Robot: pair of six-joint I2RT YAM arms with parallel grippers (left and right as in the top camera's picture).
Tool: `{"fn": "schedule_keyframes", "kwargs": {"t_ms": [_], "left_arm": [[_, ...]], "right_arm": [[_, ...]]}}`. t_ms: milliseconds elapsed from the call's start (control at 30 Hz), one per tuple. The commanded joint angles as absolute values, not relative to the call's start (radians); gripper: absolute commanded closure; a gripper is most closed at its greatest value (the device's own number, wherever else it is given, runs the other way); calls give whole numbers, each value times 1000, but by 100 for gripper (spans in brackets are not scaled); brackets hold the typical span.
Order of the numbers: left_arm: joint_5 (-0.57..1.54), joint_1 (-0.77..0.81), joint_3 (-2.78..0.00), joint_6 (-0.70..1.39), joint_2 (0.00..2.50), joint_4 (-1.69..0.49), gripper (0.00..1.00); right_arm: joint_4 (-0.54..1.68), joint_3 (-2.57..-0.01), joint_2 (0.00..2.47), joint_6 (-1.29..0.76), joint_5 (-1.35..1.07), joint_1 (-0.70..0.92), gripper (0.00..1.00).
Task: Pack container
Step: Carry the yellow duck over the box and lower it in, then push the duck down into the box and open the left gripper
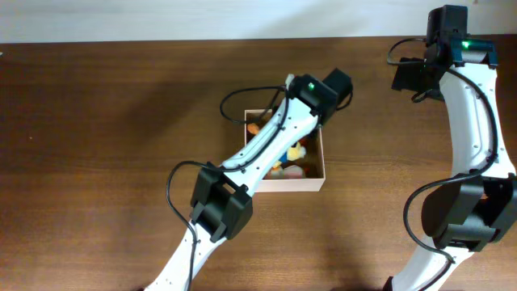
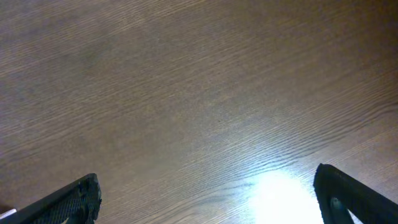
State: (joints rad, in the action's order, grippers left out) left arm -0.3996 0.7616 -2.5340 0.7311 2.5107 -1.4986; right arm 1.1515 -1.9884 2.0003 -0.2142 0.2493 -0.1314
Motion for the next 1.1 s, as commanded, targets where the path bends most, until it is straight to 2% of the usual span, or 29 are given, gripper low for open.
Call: {"fn": "schedule_keyframes", "kwargs": {"t_ms": [0,533,1067], "left_arm": [[-389,798,-2502,748,2506,-1481,98],[-331,810,-2501,748,2551,-1452,98],[-535,806,-2508,744,2551,-1376,98]], "right_arm": [[1152,-1983,2002,-230,255,-138,1],[1152,-1983,2002,-230,255,-138,1],[1152,-1983,2002,-230,255,-138,2]]}}
